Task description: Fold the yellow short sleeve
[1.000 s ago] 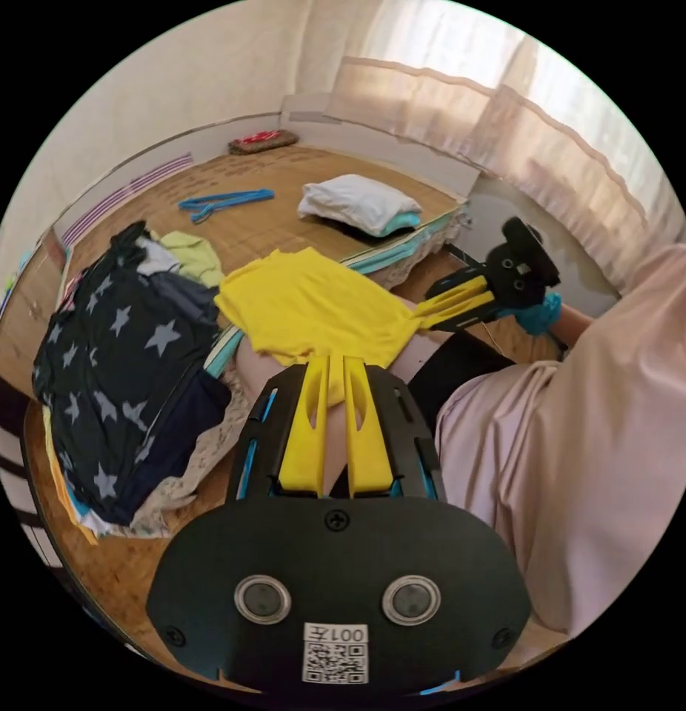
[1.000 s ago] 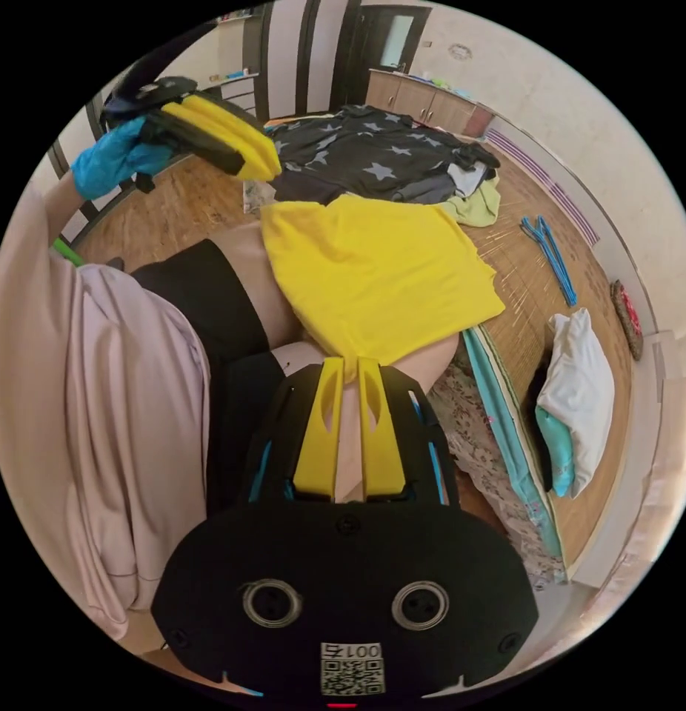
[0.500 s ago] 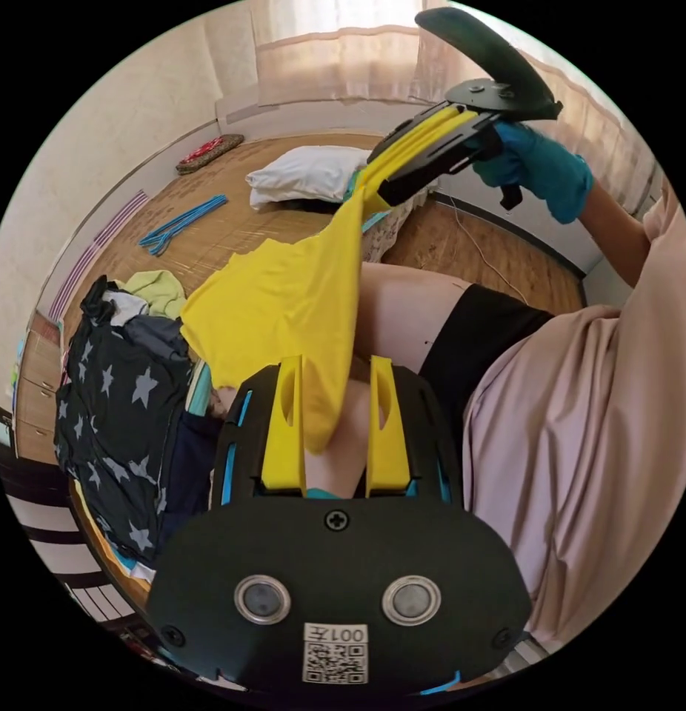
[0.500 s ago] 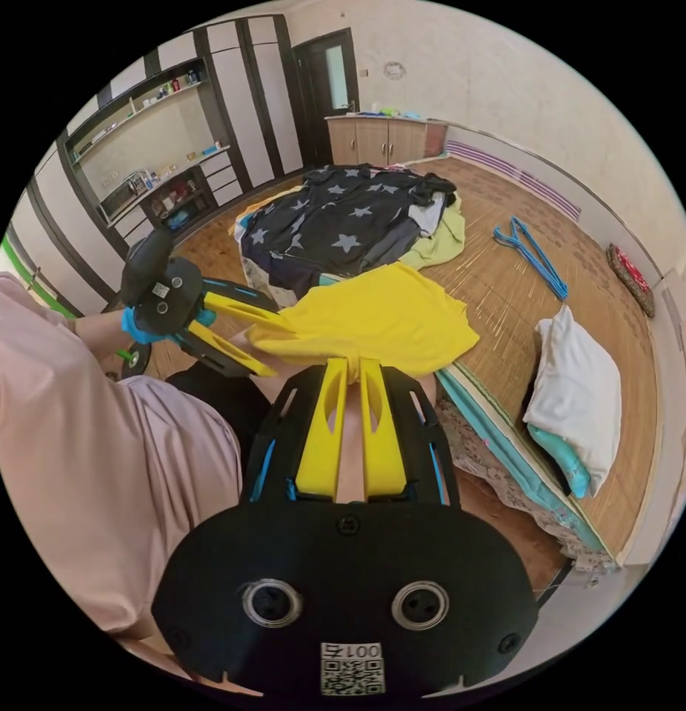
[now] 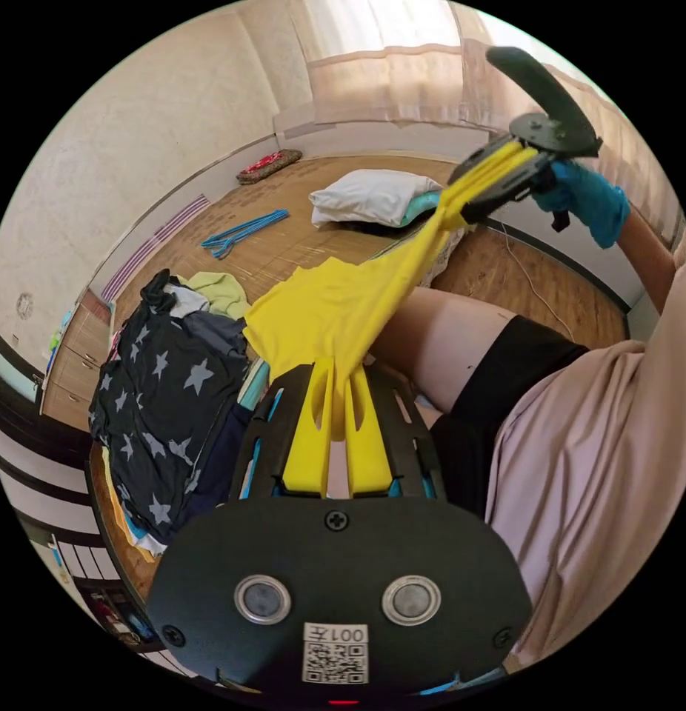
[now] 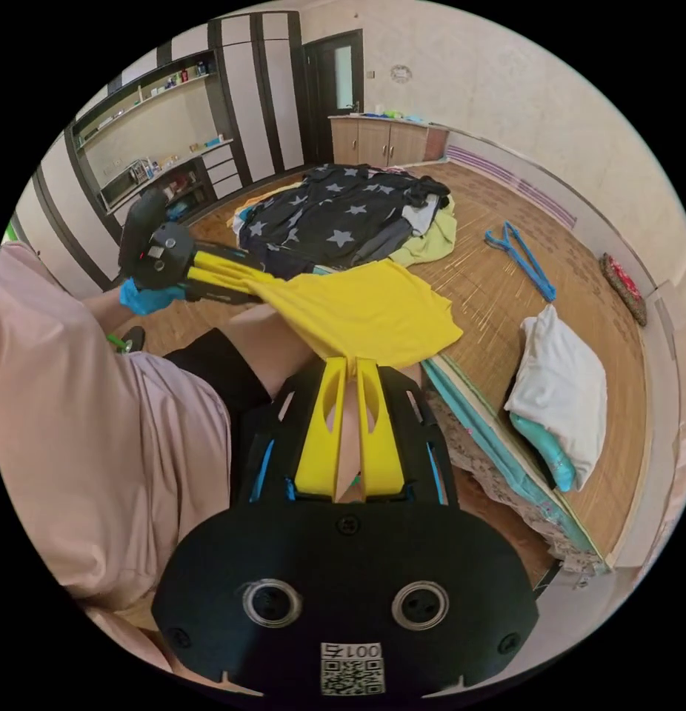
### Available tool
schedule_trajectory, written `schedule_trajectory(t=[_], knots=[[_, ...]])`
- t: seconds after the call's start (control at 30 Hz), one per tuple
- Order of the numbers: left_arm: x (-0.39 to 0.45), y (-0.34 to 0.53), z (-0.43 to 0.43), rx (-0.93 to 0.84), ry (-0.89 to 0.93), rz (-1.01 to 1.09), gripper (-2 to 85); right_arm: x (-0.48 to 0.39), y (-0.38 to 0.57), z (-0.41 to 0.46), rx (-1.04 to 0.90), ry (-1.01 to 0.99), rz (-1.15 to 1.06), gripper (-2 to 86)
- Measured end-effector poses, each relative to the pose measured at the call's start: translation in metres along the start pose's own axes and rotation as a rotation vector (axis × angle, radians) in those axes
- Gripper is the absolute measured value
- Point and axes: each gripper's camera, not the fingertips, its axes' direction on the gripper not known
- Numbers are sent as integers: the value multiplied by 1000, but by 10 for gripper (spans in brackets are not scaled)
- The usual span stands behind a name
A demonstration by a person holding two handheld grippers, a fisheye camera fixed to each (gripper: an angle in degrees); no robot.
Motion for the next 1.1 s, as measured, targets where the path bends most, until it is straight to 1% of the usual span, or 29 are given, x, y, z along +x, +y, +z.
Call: schedule_trajectory(t=[0.1,0.23,0.3,0.37,0.5,0.6,0.67,0.83,0.97,1.1], knots=[[-8,-17,-9,-13,22,7,-11,6,13,10,-6,-69,8,45],[-17,-46,-17,-23,74,23,-12,-8,21,20,-15,-118,-60,119],[-18,-58,-20,-8,75,36,-12,-20,19,23,-11,-81,-93,134],[-20,-74,-25,12,70,43,-12,-29,12,30,4,-14,-74,141],[-25,-92,-35,43,73,44,-12,-32,5,49,-32,130,-69,128],[-32,-98,-43,52,72,36,-12,-28,7,61,-62,221,-95,84],[-37,-100,-47,51,87,30,-12,-23,10,53,-12,249,-103,51],[-46,-116,-53,83,131,2,-13,0,9,37,-4,322,-161,38],[-57,-159,-68,131,78,23,-12,42,-9,3,65,438,-183,37],[-68,-202,-92,188,22,42,-12,81,-29,-31,146,481,-168,38]])
